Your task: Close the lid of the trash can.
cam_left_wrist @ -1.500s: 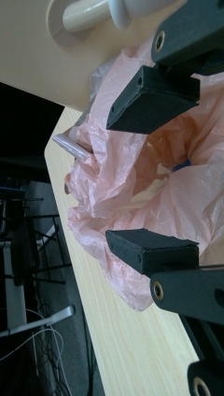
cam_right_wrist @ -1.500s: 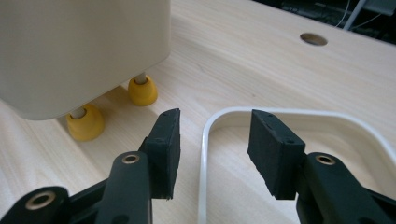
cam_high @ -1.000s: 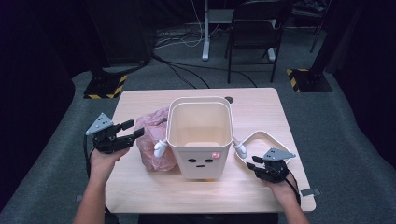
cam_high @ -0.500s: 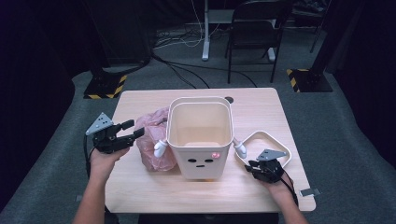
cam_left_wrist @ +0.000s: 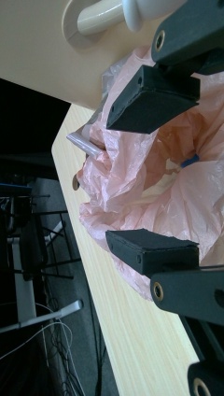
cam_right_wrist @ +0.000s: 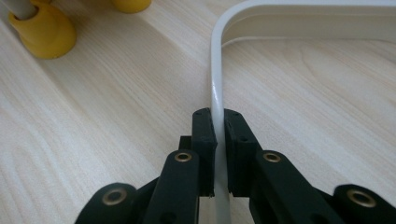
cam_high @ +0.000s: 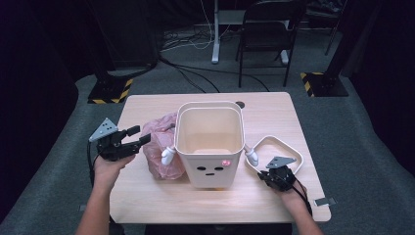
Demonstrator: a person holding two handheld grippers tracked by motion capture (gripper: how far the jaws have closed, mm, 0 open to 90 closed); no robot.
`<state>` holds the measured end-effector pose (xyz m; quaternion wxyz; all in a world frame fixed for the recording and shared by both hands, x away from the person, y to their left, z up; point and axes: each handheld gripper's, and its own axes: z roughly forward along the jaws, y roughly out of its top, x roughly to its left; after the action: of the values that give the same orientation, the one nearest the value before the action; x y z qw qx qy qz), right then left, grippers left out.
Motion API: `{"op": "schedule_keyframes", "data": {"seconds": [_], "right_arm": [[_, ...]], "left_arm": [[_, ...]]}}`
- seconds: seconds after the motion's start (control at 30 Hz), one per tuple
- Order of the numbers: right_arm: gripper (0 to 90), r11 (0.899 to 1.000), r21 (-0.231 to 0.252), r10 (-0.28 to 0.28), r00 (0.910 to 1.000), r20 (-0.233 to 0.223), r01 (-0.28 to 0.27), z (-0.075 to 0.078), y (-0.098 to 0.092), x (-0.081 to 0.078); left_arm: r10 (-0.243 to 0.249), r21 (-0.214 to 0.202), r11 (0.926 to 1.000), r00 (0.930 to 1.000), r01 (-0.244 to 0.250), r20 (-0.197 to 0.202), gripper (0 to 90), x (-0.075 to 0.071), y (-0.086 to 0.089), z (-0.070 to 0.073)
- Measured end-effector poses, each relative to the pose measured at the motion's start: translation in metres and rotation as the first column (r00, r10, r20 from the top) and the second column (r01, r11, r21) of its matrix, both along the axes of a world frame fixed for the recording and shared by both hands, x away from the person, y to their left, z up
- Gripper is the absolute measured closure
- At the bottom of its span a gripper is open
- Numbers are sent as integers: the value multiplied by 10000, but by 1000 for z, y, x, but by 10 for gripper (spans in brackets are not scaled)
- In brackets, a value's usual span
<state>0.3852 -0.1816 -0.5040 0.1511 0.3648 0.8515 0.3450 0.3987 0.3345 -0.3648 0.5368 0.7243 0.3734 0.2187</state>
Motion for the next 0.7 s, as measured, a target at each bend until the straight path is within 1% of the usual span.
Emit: {"op": "schedule_keyframes", "data": {"seconds": [0.17, 0.27, 0.47, 0.6, 0.7], "right_arm": [[837, 9999, 156, -74, 9998, 168, 71, 7, -4, -1], [837, 9994, 350, -72, 9996, 280, 63, 13, -7, -3], [835, 9990, 440, -19, 9989, 460, -2, 25, -13, -6], [833, 9991, 429, 44, 9989, 459, -64, 32, -17, -8], [832, 9988, 480, -37, 9989, 458, 15, 37, -20, -8]], "left_arm": [[6, -50, 10000, 10000, -6, -2, 397, -1, 1, 0], [-5, -44, 10000, 10000, 5, 34, 397, -1, 1, 1], [24, -62, 10000, 10000, -24, 65, 397, -2, 1, 2], [7, -17, 10000, 9999, -6, 105, 397, -3, 1, 3], [6, -46, 10000, 9999, -6, 125, 397, -4, 1, 4]]}}
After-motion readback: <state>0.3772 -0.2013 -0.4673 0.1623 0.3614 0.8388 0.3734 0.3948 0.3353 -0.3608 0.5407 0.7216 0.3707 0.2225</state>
